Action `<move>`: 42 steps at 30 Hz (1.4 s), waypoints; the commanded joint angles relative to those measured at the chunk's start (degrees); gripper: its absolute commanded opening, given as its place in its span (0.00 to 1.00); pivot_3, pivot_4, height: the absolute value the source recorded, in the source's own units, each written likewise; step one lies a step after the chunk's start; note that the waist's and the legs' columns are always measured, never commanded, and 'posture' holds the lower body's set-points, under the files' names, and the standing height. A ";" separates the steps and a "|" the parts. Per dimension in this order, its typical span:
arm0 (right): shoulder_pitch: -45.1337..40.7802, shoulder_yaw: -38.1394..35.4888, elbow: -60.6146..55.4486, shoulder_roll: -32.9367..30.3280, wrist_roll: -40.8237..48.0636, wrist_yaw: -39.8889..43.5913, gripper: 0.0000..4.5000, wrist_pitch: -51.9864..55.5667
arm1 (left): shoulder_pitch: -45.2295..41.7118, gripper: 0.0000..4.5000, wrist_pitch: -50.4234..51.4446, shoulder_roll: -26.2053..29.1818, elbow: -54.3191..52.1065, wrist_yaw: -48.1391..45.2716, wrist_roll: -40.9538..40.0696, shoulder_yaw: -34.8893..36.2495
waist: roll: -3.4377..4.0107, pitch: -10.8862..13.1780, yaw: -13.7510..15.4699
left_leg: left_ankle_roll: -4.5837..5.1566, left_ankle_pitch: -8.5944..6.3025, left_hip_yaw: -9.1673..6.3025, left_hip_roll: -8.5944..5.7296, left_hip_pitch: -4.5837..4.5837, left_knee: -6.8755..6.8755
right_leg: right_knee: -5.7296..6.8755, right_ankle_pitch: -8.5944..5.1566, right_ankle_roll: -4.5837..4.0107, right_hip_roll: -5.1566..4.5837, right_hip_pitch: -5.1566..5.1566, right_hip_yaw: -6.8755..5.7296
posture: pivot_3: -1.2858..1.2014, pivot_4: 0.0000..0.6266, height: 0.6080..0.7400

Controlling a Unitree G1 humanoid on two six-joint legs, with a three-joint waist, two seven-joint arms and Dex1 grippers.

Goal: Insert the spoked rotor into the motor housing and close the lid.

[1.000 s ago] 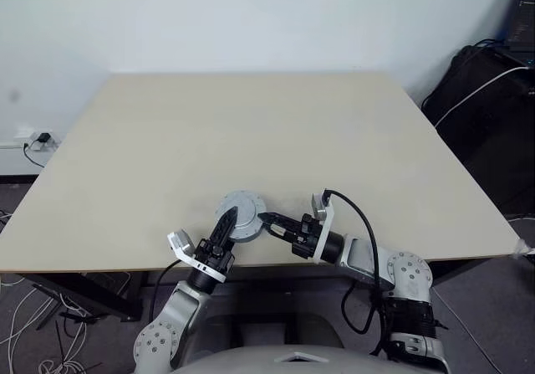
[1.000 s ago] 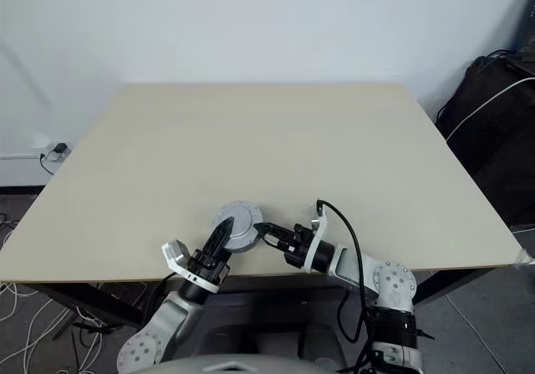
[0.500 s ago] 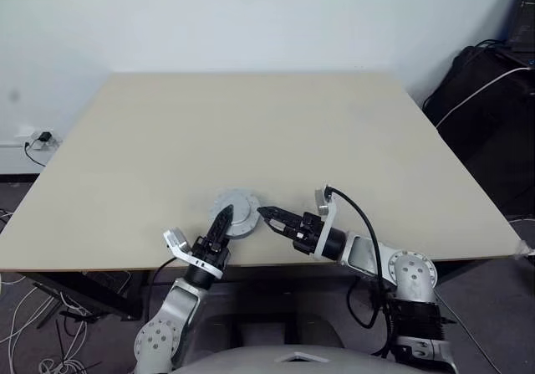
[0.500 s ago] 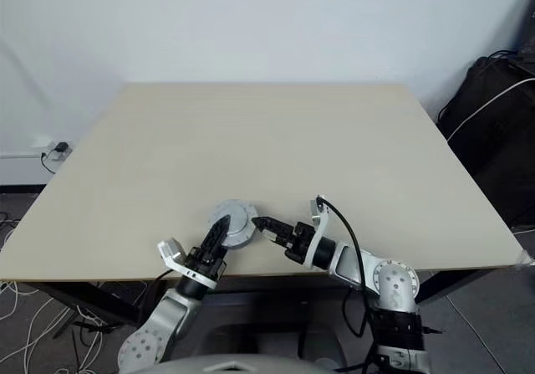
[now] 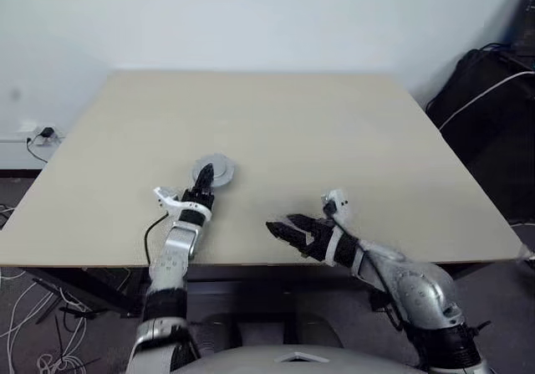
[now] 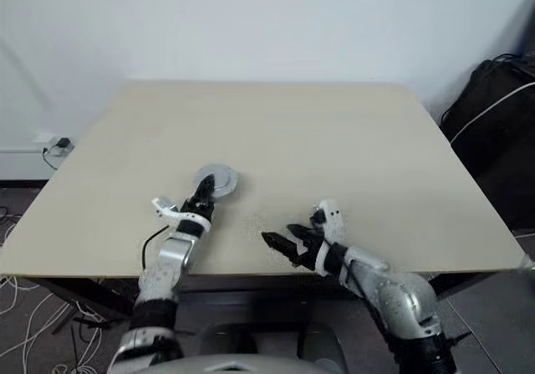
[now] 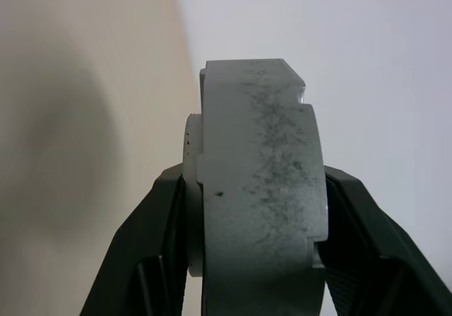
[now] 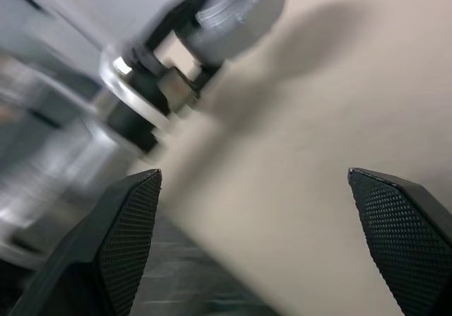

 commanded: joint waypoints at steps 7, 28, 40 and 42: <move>4.19 4.68 5.62 1.40 -26.09 -2.16 1.00 -28.26 | -17.05 0.46 -3.13 1.02 15.72 2.24 8.82 6.44 | -0.33 0.05 -0.47 | -0.22 0.12 0.18 -0.04 -0.07 0.08 | -0.02 0.05 0.09 0.00 -0.04 0.12 | 0.52 0.00 1.00; 4.68 3.63 15.74 5.97 -40.29 -5.98 1.00 -39.24 | -21.87 1.00 -2.57 1.72 27.11 10.99 19.38 14.84 | -0.44 -0.04 -0.69 | -0.57 0.01 0.31 0.06 0.62 0.08 | 0.07 0.06 0.10 0.03 0.54 0.21 | 0.52 0.00 1.00; 6.11 -0.26 16.17 8.91 -36.07 -5.13 1.00 -30.88 | 11.55 1.00 13.57 11.99 -12.82 10.38 44.72 -16.32 | -0.07 -1.33 -2.13 | -0.72 -0.22 0.68 0.12 1.71 -0.40 | 0.06 -0.17 -0.20 -0.35 0.89 0.35 | 0.52 0.00 1.00; 5.90 -1.55 17.03 10.25 -35.18 -5.63 1.00 -31.22 | 17.45 1.00 6.68 14.32 -18.41 8.29 49.93 -19.71 | 0.07 -1.43 -2.38 | -0.56 -0.39 0.69 0.24 1.78 -0.43 | 0.10 -0.19 -0.21 -0.35 0.82 0.38 | 0.52 0.00 1.00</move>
